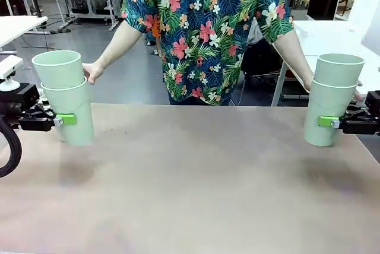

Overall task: Stack the cups and store them in the basket.
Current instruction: Place the stack of Reusable plastic cups into the Pantry Basket.

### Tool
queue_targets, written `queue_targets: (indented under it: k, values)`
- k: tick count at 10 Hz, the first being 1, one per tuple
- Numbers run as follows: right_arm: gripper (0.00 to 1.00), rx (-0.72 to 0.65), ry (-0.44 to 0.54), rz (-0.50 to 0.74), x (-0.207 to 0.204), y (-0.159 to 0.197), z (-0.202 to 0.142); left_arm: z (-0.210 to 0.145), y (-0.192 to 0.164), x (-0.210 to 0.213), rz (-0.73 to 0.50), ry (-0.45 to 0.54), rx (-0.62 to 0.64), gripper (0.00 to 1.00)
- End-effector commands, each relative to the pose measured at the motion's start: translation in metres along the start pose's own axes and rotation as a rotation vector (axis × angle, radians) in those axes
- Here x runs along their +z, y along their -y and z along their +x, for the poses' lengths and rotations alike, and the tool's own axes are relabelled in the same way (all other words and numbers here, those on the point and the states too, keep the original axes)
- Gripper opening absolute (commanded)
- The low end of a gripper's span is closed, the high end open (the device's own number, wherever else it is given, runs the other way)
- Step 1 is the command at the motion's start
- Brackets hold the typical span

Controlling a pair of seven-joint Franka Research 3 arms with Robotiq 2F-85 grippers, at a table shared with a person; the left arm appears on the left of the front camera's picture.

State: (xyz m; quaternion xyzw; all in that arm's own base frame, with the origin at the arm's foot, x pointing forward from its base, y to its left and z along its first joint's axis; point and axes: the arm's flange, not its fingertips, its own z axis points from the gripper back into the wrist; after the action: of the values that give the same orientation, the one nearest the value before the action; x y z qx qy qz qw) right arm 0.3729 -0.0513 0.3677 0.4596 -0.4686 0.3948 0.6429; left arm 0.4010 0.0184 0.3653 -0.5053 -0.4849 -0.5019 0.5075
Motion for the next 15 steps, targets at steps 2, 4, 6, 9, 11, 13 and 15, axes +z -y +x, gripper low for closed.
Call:
queue_targets:
  k: [2, 4, 6, 9, 11, 13, 15]
  values:
    - [0.85, 0.005, 0.005, 0.001, -0.0004, -0.0004, 0.0027, 0.0032, 0.0002, 0.0009, 0.005, 0.003, -0.007, 0.86]
    - [0.85, 0.005, 0.005, 0.001, -0.0004, -0.0004, 0.0027, 0.0032, 0.0002, 0.0009, 0.005, 0.003, -0.007, 0.86]
    - [0.85, 0.005, 0.005, 0.001, -0.0004, -0.0004, 0.0027, 0.0032, 0.0002, 0.0009, 0.005, 0.003, -0.007, 0.86]
    - [0.85, 0.005, 0.005, 0.001, -0.0004, -0.0004, 0.0027, 0.0032, 0.0002, 0.0009, 0.005, 0.003, -0.007, 0.86]
    - [0.85, 0.005, 0.005, 0.001, -0.0004, -0.0004, 0.0027, 0.0032, 0.0002, 0.0009, 0.005, 0.003, -0.007, 0.86]
    - [0.85, 0.005, 0.005, 0.001, -0.0004, -0.0004, 0.0027, 0.0032, 0.0002, 0.0009, 0.005, 0.003, -0.007, 0.86]
    - [0.85, 0.005, 0.005, 0.001, -0.0004, -0.0004, 0.0027, 0.0032, 0.0002, 0.0009, 0.005, 0.003, -0.007, 0.86]
